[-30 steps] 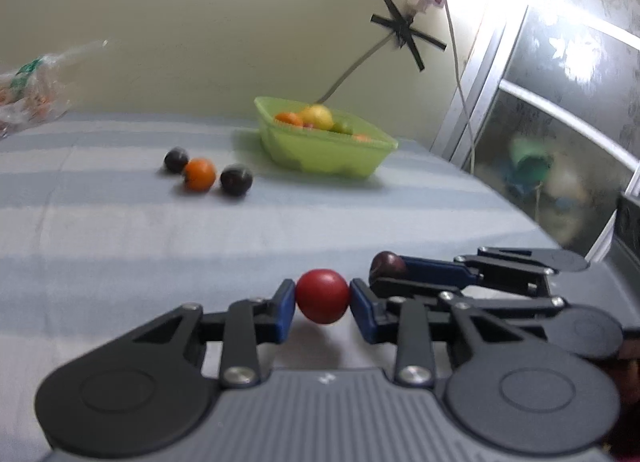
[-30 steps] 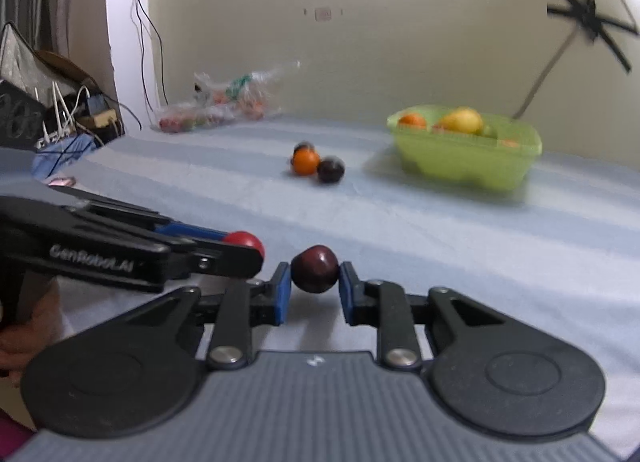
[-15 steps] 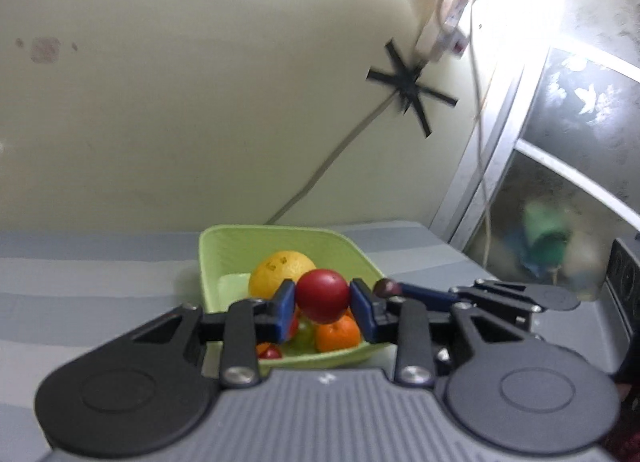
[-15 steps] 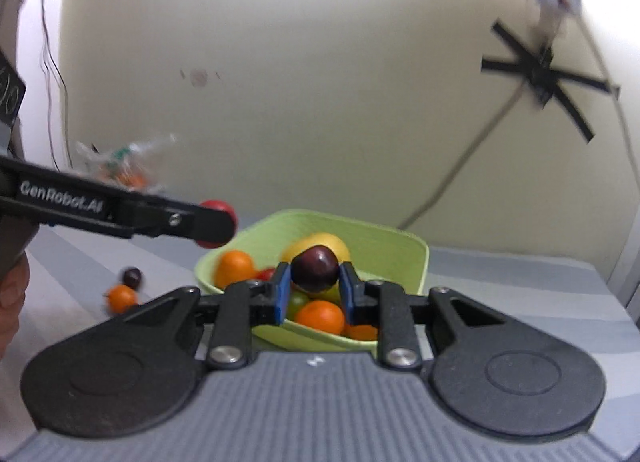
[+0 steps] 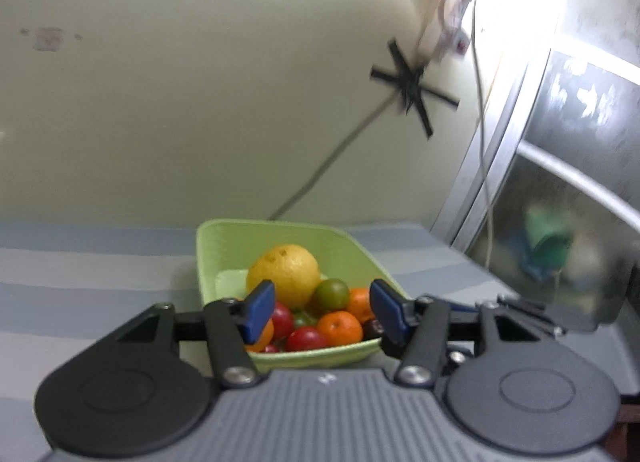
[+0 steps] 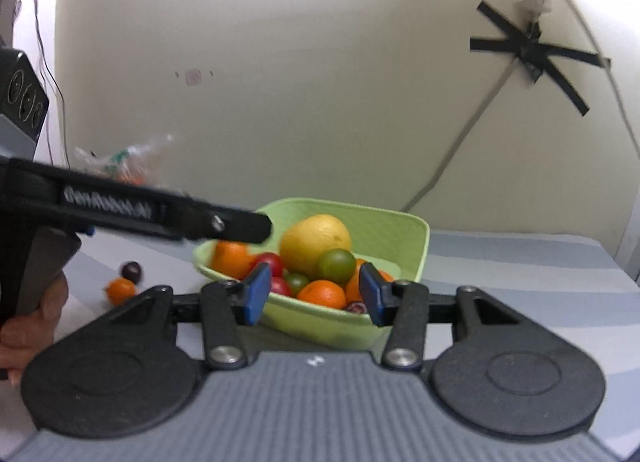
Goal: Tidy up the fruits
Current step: 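Withdraw both open grippers from the bowl back over the sheet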
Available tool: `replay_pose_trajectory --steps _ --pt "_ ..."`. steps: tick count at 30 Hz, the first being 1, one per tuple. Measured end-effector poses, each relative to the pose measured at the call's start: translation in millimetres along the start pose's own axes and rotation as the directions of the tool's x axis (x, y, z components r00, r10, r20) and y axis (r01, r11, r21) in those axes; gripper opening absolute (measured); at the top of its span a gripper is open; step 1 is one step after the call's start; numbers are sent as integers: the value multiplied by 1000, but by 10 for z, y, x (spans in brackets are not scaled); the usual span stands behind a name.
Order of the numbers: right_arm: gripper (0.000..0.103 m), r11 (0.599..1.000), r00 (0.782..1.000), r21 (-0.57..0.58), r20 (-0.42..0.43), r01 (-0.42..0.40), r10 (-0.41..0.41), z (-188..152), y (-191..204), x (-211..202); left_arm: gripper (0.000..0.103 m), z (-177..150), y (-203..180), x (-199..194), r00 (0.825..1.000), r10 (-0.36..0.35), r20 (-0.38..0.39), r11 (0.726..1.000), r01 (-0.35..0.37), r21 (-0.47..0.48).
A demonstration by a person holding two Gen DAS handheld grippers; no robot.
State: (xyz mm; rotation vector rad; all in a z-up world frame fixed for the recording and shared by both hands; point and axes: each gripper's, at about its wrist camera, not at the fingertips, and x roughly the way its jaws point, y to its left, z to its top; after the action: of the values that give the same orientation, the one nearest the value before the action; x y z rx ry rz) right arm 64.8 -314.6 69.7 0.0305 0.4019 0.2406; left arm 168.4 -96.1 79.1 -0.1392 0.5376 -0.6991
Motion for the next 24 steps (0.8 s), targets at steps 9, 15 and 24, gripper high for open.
replay_pose_trajectory --steps 9,15,24 --pt "53 992 994 77 -38 -100 103 -340 487 -343 54 -567 176 -895 988 157 -2 988 -157 4" --pt "53 983 981 113 -113 -148 160 -587 826 -394 55 -1069 110 -1159 966 251 -63 966 -246 76" --pt "53 984 982 124 -128 -126 142 -727 980 -480 58 -1272 -44 -1219 951 302 -65 948 -293 126"
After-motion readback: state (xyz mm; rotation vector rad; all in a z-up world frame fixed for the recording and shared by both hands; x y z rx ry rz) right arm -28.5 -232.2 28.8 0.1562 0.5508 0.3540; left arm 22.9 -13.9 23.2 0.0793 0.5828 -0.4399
